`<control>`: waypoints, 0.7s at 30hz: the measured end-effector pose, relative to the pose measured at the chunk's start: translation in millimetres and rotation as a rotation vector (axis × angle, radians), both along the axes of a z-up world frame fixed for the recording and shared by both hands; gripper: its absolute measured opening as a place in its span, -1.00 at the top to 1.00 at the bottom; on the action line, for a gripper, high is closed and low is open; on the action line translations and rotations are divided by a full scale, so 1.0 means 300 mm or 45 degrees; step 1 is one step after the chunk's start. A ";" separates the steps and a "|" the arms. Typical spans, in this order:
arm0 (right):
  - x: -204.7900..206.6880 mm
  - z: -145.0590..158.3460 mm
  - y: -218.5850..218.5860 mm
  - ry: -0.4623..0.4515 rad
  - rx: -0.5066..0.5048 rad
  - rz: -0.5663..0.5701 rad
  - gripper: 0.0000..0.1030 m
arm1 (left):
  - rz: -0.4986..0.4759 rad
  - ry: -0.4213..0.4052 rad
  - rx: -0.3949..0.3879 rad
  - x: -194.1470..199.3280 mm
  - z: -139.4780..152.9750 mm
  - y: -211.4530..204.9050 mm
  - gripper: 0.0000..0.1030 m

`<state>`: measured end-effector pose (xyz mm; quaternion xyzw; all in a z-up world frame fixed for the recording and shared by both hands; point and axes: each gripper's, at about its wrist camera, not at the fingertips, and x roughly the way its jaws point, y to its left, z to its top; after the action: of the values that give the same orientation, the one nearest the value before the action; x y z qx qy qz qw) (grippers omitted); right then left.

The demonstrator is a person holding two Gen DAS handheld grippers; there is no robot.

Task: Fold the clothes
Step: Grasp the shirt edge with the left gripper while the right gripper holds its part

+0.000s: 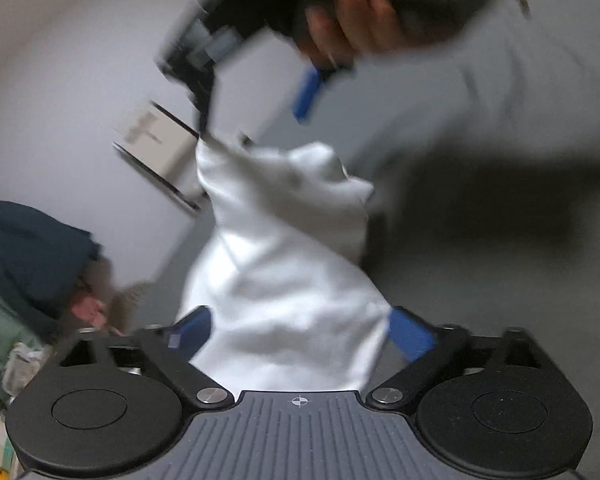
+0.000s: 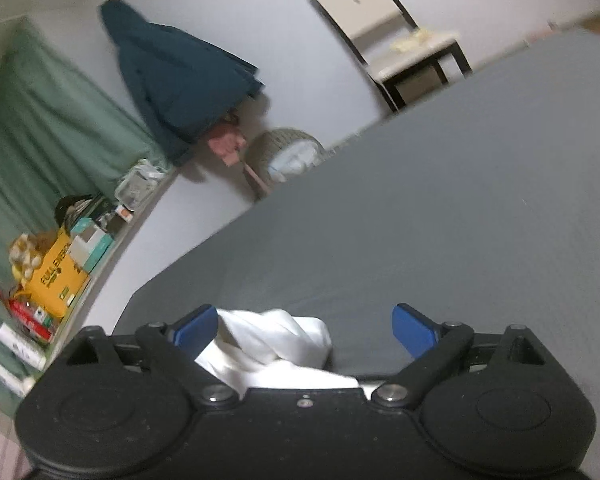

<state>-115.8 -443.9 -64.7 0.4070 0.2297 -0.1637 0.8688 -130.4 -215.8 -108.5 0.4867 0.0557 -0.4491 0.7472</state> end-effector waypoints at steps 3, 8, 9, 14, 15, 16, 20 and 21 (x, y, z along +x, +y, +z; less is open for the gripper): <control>-0.030 -0.042 -0.045 0.044 0.077 -0.025 -0.83 | 0.020 -0.001 0.126 0.020 -0.047 -0.044 0.14; -0.061 -0.111 -0.055 0.138 0.226 0.016 -0.83 | -0.004 0.075 0.205 0.058 -0.023 -0.092 0.83; -0.062 -0.116 -0.047 0.169 0.240 0.041 -0.83 | 0.013 0.124 0.185 0.080 0.005 -0.094 0.85; -0.080 -0.105 0.056 0.253 0.259 0.131 -0.83 | 0.171 0.362 -0.066 0.215 0.157 -0.002 0.87; -0.076 -0.105 0.074 0.251 0.282 0.160 -0.83 | 0.211 0.408 -0.130 0.240 0.186 0.031 0.87; -0.069 -0.109 0.096 0.254 0.314 0.186 -0.83 | 0.248 0.452 -0.193 0.263 0.208 0.065 0.87; -0.009 -0.186 0.181 0.259 0.557 0.244 -0.83 | 0.334 0.551 -0.368 0.317 0.239 0.197 0.87; 0.014 -0.216 0.209 0.260 0.637 0.236 -0.83 | 0.329 0.559 -0.383 0.321 0.240 0.220 0.87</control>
<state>-111.7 -381.3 -129.5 0.5674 0.3855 -0.0622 0.7250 -33.9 -149.9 -36.6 0.2507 0.2102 -0.4481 0.8320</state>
